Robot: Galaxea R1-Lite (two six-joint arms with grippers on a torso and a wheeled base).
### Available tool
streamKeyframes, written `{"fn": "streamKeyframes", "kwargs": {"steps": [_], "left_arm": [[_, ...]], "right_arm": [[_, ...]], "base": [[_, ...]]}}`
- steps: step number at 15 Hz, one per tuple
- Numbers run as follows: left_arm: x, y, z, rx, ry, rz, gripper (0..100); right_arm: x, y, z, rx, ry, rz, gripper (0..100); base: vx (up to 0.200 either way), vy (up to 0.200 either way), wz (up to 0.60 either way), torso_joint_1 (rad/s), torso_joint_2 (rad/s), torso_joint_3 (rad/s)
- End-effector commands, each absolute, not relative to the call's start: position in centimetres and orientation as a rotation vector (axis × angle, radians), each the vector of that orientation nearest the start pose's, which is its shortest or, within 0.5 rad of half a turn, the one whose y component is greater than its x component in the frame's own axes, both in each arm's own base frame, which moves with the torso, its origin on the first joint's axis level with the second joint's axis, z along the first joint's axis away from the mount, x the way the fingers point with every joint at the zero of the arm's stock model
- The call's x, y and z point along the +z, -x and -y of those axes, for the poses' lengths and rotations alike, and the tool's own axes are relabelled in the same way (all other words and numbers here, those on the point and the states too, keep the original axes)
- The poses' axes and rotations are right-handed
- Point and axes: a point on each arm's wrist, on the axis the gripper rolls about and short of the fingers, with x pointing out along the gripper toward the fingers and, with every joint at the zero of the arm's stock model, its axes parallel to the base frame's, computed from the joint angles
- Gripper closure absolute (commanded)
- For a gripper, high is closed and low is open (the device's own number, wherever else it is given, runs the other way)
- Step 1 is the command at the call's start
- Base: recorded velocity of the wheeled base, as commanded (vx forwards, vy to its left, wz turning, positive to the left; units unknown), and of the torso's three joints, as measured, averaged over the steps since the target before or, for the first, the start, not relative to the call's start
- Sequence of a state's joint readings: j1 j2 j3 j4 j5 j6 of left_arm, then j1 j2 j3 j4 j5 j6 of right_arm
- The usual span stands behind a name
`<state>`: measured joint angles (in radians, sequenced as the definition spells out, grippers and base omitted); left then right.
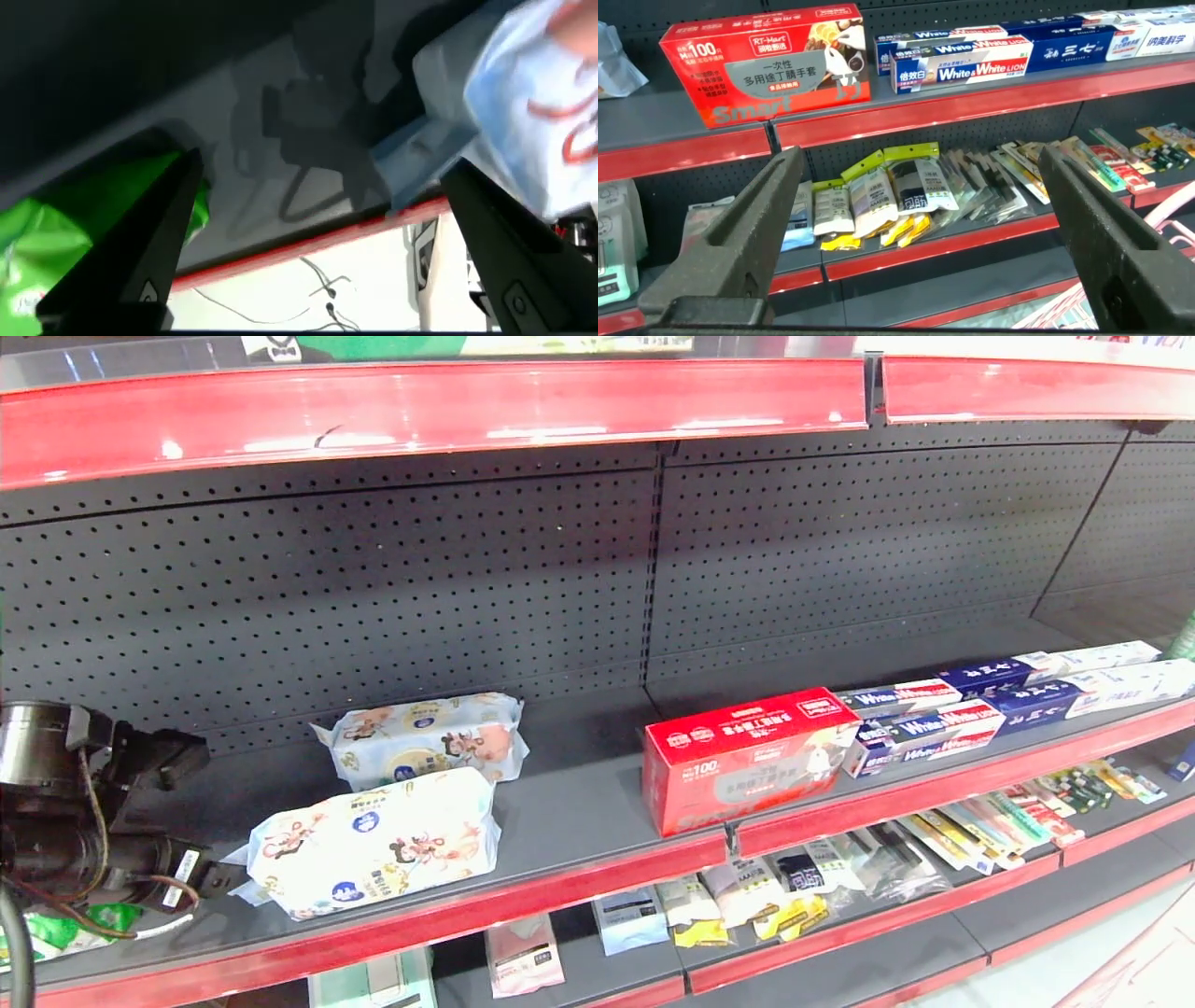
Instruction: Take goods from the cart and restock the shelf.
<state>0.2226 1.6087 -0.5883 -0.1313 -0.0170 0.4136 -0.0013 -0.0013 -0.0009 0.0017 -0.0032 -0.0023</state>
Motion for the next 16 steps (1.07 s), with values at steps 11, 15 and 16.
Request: {"fn": "streamKeyframes", "kwargs": {"steps": [11, 15, 16], "left_arm": [[10.6, -24.8, -4.3, -0.04, -0.297, -0.91, 0], [10.8, -25.2, -3.9, -0.054, -0.306, -0.9, 0], [10.7, -25.1, -3.9, -0.055, -0.305, -0.903, 0]], "right_arm": [[7.5, 2.3, 0.0, -0.005, 0.003, -0.002, 0], [7.5, 2.3, 0.0, -0.005, 0.003, -0.002, 0], [7.6, 2.3, 0.0, -0.005, 0.003, 0.0, 0]], "base": [[0.0, 0.0, 0.0, 0.0, 0.0, 0.0], [0.0, 0.0, 0.0, 0.0, 0.0, 0.0], [0.0, 0.0, 0.0, 0.0, 0.0, 0.0]]}}
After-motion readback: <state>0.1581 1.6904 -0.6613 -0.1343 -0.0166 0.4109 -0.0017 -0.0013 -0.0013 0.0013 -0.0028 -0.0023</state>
